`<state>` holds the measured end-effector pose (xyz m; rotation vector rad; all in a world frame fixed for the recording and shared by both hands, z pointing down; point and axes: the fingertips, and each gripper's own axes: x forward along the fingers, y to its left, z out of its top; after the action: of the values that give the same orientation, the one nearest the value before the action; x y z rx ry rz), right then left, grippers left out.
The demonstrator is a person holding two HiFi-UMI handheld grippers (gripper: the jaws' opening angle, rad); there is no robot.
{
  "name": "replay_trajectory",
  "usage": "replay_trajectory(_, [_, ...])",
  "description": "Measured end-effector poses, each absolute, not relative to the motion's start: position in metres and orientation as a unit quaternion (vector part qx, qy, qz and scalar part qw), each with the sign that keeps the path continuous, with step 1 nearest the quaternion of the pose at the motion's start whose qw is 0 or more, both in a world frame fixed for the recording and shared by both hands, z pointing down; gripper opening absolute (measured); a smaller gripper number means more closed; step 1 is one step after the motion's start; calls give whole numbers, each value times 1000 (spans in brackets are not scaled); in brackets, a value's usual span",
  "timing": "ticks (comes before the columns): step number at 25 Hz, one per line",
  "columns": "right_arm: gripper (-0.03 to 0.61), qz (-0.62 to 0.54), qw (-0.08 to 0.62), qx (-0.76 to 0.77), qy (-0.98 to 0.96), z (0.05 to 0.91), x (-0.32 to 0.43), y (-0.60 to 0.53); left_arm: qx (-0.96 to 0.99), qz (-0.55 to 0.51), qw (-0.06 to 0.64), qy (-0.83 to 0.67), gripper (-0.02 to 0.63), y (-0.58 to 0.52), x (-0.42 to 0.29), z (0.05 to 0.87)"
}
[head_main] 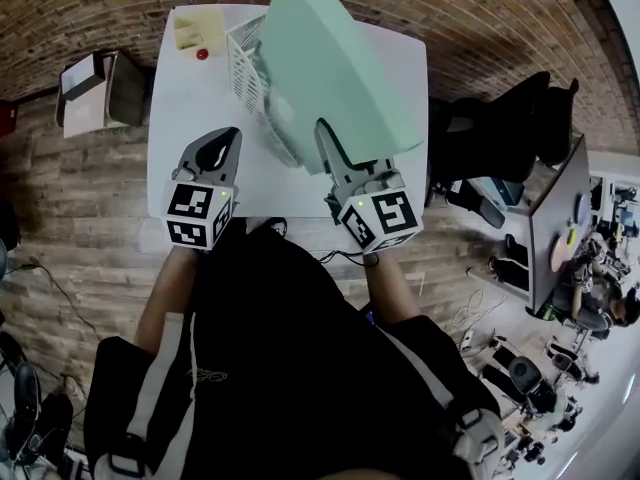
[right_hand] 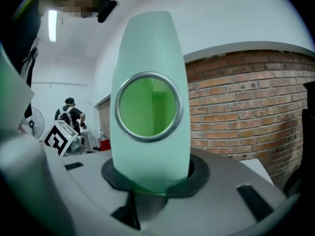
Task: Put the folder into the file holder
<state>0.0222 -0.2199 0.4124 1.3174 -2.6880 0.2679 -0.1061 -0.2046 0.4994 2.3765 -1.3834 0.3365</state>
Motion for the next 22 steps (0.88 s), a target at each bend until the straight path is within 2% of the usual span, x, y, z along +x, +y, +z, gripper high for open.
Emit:
replay_trajectory(9, [137,58,-20,445,-893,393,30,-218,844,130,171,-491,23,-201,-101,496])
replay_trajectory(22, [133,63,-48,438,-895,406,20,-235,838,127,177,-500,23,-197,-108,497])
